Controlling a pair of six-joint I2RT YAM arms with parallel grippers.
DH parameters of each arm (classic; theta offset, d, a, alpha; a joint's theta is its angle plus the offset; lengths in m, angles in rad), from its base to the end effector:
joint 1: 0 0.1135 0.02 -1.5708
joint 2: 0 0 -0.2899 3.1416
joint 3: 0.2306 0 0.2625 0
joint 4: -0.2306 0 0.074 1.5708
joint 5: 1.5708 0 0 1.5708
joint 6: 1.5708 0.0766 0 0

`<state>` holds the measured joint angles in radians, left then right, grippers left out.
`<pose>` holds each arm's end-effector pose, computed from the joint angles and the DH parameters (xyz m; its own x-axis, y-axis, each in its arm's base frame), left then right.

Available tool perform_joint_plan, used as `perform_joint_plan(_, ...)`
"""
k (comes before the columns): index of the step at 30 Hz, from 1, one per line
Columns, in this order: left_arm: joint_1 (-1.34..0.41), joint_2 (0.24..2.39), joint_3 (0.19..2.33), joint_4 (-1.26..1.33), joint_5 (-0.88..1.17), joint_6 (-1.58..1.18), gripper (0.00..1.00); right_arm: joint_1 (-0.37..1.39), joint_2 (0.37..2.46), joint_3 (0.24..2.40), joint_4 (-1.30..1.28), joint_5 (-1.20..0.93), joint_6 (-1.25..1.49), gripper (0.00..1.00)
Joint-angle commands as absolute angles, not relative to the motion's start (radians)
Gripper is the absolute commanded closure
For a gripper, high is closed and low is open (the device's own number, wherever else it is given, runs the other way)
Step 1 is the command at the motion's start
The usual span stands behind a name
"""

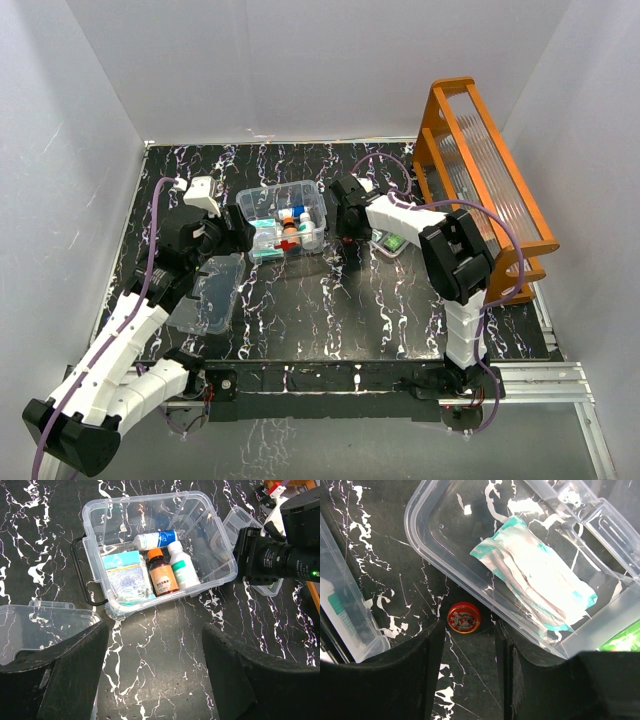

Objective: Organize the medicine kit

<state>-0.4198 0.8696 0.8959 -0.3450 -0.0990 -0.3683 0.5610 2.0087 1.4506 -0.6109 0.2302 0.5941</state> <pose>0.2127 -0.0866 0.3546 -0.3821 -0.2218 -0.8971 0.1954 0.9294 -0.3130 0.3900 0.2244 0.1549 -0.8934 0.0823 -0.4416 0.0696 0.9966 0.0449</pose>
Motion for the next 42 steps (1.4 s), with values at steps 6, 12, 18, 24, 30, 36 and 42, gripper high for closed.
perform_joint_plan(6,-0.414,0.85,0.896,-0.338,-0.111,-0.374,0.27,0.572,2.06,1.544,-0.622,0.263,0.548,0.6)
perform_joint_plan(12,-0.415,0.844,0.897,-0.345,-0.114,-0.374,0.27,0.581,2.084,1.558,-0.635,0.28,0.544,0.62)
perform_joint_plan(18,-0.415,0.844,0.896,-0.347,-0.115,-0.373,0.27,0.585,2.099,1.566,-0.639,0.293,0.54,0.68)
perform_joint_plan(24,-0.414,0.843,0.895,-0.345,-0.114,-0.373,0.27,0.588,2.073,1.561,-0.632,0.312,0.528,0.74)
perform_joint_plan(30,-0.414,0.845,0.892,-0.344,-0.116,-0.373,0.27,0.589,1.989,1.565,-0.612,0.311,0.513,0.75)
perform_joint_plan(36,-0.414,0.848,0.891,-0.342,-0.116,-0.374,0.27,0.588,1.921,1.563,-0.574,0.342,0.508,0.75)
perform_joint_plan(42,-0.414,0.85,0.896,-0.349,-0.119,-0.37,0.27,0.549,1.93,1.582,-0.552,0.397,0.499,0.75)
